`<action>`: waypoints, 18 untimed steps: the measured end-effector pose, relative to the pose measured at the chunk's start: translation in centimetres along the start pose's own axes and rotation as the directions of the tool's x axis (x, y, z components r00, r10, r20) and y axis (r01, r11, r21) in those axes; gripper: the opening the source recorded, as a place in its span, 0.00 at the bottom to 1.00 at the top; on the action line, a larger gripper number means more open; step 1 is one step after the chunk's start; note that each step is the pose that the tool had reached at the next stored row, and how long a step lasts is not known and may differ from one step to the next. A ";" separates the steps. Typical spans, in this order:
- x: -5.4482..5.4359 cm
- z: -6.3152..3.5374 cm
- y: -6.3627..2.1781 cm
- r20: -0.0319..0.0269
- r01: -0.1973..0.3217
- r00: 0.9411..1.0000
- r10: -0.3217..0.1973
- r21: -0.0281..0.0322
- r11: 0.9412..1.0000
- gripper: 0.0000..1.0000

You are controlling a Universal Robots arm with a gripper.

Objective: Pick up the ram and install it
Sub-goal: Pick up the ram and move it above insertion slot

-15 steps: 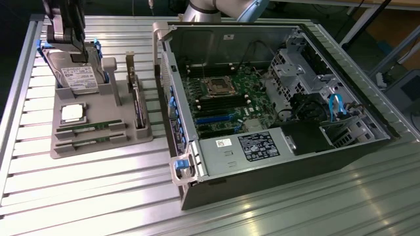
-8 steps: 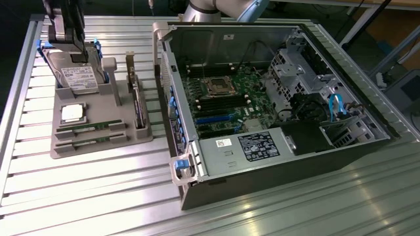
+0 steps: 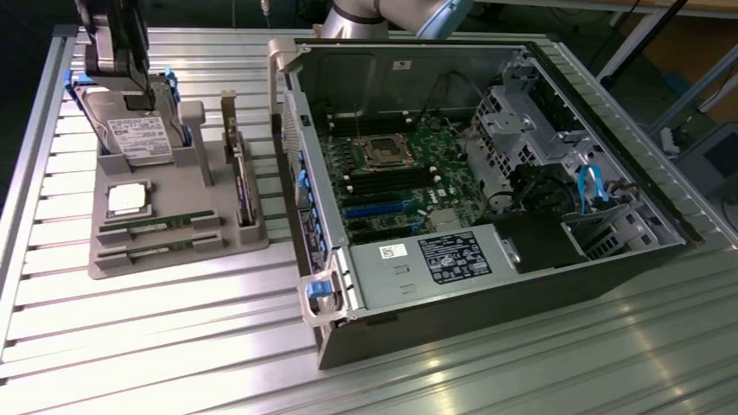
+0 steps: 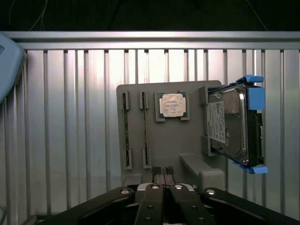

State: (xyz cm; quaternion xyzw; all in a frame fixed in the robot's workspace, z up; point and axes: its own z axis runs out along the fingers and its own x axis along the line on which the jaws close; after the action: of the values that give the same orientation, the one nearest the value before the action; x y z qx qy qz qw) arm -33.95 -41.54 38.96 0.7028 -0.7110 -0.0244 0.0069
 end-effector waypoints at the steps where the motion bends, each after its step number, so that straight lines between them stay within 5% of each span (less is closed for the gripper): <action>1: 0.0 0.00 0.00 0.000 0.000 1.000 0.000 0.000 1.000 0.10; 5: 0.1 0.00 0.00 0.000 0.000 1.000 0.000 0.000 1.000 0.11; 9: 0.1 0.00 0.00 0.000 0.000 1.000 0.000 0.000 1.000 0.24; 18: 0.2 0.90 -0.04 0.000 0.000 1.000 0.000 0.001 1.000 0.24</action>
State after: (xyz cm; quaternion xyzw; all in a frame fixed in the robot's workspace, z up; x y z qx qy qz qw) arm -33.95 -41.69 38.06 0.7028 -0.7110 -0.0242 0.0065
